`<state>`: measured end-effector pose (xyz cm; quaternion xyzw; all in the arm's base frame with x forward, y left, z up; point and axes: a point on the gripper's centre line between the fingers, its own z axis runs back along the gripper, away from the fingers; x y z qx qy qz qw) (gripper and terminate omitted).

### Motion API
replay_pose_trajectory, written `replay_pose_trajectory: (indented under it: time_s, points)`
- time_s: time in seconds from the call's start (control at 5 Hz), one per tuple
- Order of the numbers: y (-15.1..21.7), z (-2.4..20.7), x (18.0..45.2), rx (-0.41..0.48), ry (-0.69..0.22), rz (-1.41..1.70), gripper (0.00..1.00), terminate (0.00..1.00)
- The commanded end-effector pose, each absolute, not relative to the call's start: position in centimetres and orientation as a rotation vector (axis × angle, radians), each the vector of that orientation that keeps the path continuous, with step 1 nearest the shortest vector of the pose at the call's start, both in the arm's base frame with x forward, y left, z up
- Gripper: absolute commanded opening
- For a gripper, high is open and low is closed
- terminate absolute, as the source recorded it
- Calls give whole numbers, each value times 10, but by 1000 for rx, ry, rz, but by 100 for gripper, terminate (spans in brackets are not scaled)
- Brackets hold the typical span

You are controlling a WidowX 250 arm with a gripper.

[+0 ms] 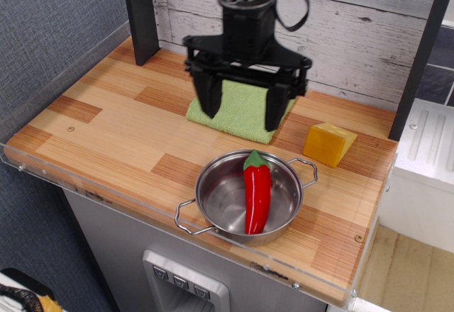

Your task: Put the chili pepper into the pot.

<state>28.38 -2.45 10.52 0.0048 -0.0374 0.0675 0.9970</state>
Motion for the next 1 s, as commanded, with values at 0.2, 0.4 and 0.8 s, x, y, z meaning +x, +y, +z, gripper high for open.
replay_pose_trajectory:
  time_s: [0.2, 0.4, 0.8]
  points:
    - [-44, 132, 303, -17, -137, 46, 100, 0]
    - [-52, 132, 306, 2, -145, -1, 100, 0]
    - [-52, 132, 306, 2, -145, -1, 100, 100]
